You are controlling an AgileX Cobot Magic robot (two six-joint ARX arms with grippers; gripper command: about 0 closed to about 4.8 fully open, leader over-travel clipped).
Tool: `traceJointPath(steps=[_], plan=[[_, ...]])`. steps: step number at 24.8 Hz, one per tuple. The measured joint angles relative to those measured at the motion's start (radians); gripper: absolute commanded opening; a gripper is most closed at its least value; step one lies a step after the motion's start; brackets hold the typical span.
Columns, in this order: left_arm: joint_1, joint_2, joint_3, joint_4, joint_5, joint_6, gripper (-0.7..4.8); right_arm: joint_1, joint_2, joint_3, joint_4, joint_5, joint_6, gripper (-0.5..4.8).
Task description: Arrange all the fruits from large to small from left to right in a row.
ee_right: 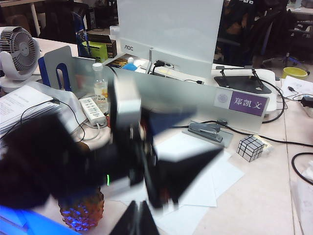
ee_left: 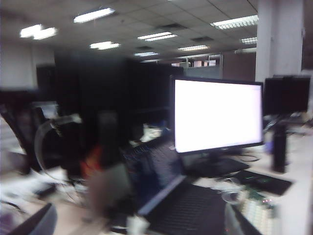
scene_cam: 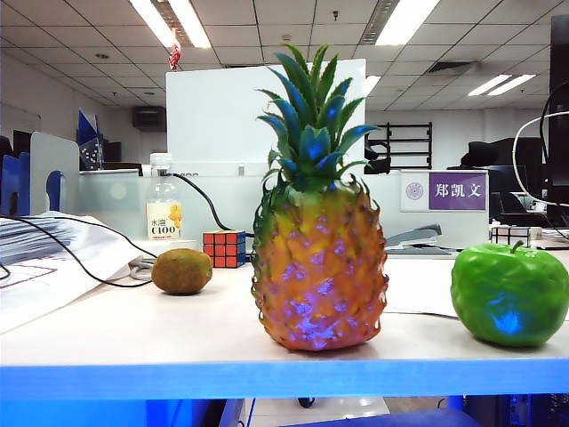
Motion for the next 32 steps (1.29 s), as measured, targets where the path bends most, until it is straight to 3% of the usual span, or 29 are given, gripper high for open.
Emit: traceJointPath(steps=[3, 9, 11, 12, 15, 17, 22, 29, 32], plan=[[0.097, -0.075, 0.179, -0.321, 0.014, 0.11, 4.79, 0.0, 0.0, 0.029, -0.001, 0.0, -0.003, 0.17], [0.413, -0.298, 0.219, -0.781, 0.071, 0.106, 4.79, 0.0, -0.001, 0.087, -0.006, 0.003, -0.022, 0.17], [0.555, -0.358, 0.22, -0.952, 0.218, 0.09, 4.79, 0.0, -0.001, 0.087, -0.006, 0.006, -0.03, 0.17], [0.669, -0.373, 0.224, -1.092, 0.389, 0.041, 4.79, 0.0, 0.0, 0.087, -0.006, 0.008, -0.042, 0.18], [0.798, -0.36, 0.215, -1.294, 0.648, -0.012, 4.79, 0.0, 0.005, 0.086, -0.006, 0.017, -0.05, 0.18], [0.845, -0.349, 0.164, -1.43, 0.75, -0.01, 4.79, 0.001, 0.012, 0.076, -0.005, 0.021, -0.056, 0.18], [0.871, -0.341, 0.066, -1.603, 0.734, 0.101, 4.79, 0.014, 0.051, 0.027, -0.006, -0.014, -0.073, 0.18], [0.873, -0.333, -0.002, -1.606, 0.605, 0.193, 4.79, 0.021, 0.189, -0.019, -0.006, -0.178, -0.074, 0.18], [0.873, -0.311, -0.013, -1.612, 0.549, 0.219, 4.79, 0.021, 0.229, -0.021, -0.006, -0.199, -0.074, 0.18]])
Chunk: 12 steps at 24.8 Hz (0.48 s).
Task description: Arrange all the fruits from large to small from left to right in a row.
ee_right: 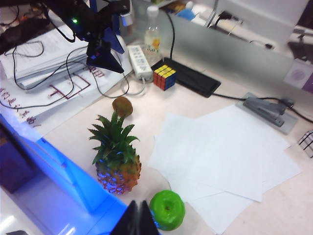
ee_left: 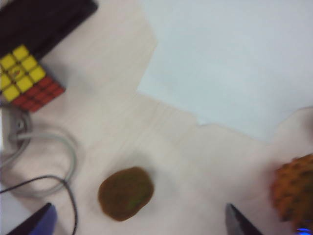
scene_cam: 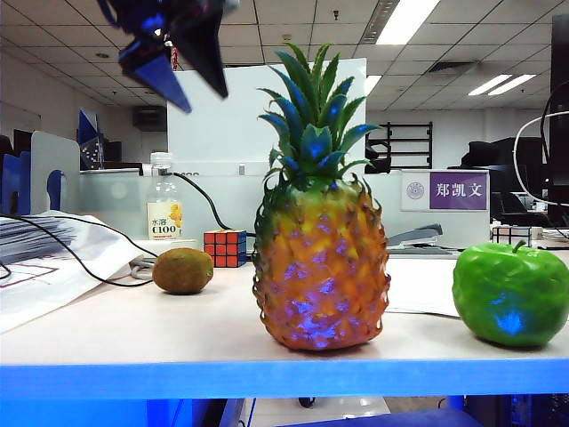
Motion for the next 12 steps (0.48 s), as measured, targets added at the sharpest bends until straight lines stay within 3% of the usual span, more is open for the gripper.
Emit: traceJointPath(steps=[12], plan=[[0.013, 0.199, -0.006, 0.016, -0.14, 0.047, 4.79, 0.0, 0.037, 0.002, 0.0, -0.024, 0.0, 0.18]])
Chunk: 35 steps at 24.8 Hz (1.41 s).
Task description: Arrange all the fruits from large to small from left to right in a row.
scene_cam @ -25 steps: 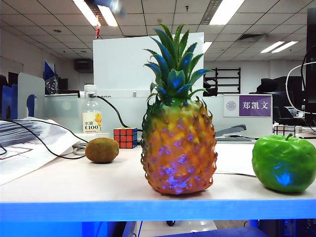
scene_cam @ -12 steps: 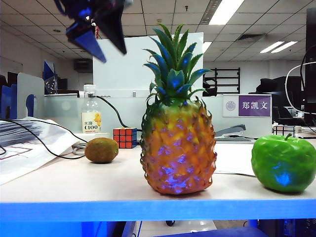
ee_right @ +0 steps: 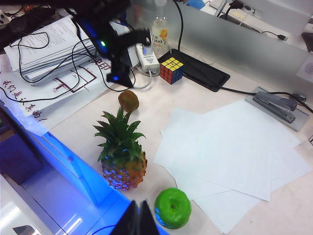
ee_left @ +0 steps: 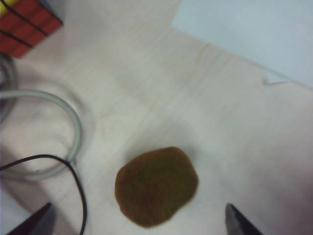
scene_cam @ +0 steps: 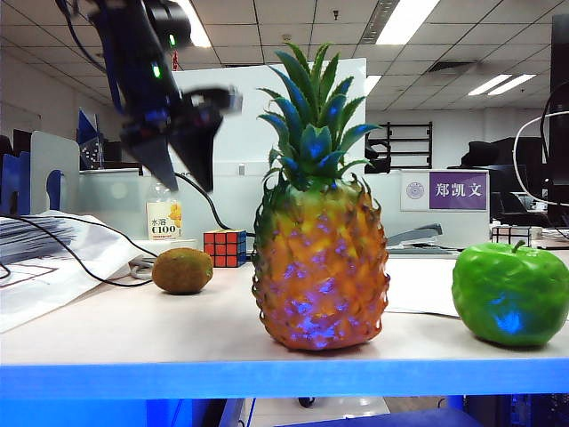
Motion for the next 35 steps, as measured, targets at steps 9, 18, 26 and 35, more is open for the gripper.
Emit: traceJointPath(steps=[9, 18, 26, 35], plan=[[0.0, 0.093, -0.001, -0.047, -0.075, 0.002, 4.79, 0.0, 0.0, 0.0, 0.0, 0.011, 0.0, 0.18], [0.0, 0.107, -0.001, -0.072, 0.005, -0.021, 4.79, 0.0, 0.0, 0.0, 0.0, 0.021, 0.0, 0.18], [-0.001, 0.156, -0.002, -0.105, 0.002, -0.047, 4.79, 0.0, -0.005, 0.005, 0.0, 0.021, 0.0, 0.18], [0.0, 0.162, -0.001, -0.057, 0.048, -0.05, 4.79, 0.0, -0.006, 0.005, 0.0, 0.046, 0.0, 0.17]])
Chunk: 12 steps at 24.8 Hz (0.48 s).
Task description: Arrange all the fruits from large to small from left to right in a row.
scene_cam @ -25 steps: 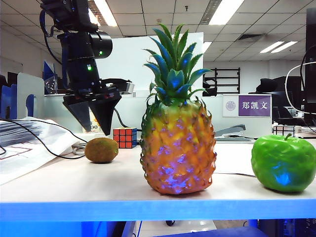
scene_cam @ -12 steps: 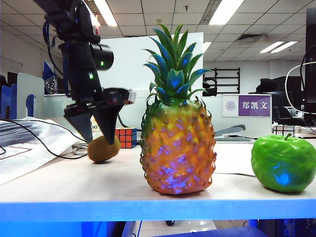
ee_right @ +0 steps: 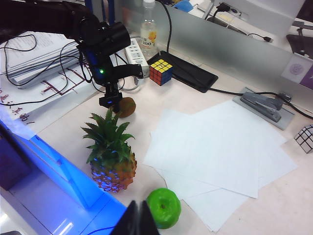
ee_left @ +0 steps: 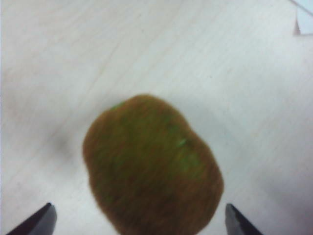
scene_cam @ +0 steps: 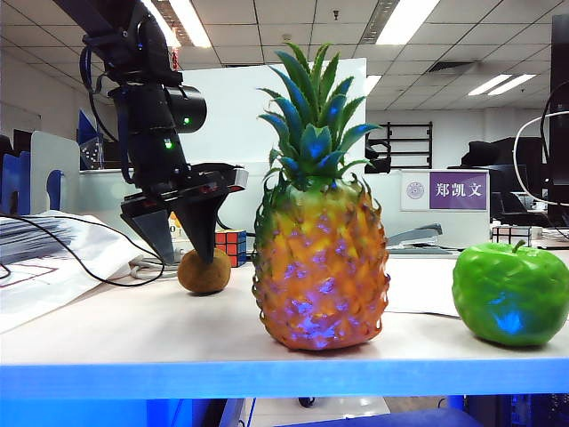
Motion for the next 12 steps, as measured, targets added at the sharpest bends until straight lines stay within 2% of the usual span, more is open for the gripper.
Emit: traceJointPath(steps=[7, 10, 11, 12], plan=[[0.0, 0.019, -0.001, 0.026, 0.026, 0.0, 4.73, 0.0, 0.0, 0.0, 0.0, 0.002, 0.0, 0.18], [-0.002, 0.032, -0.003, 0.035, 0.048, 0.0, 4.09, 0.0, 0.0, 0.0, 0.0, 0.021, 0.0, 0.17], [-0.002, 0.034, -0.003, 0.038, 0.049, -0.001, 3.08, 0.0, 0.0, 0.0, 0.0, 0.023, 0.0, 0.17], [-0.002, 0.034, -0.003, 0.045, 0.048, -0.009, 2.33, 0.0, 0.0, 0.0, 0.0, 0.027, 0.0, 0.17]])
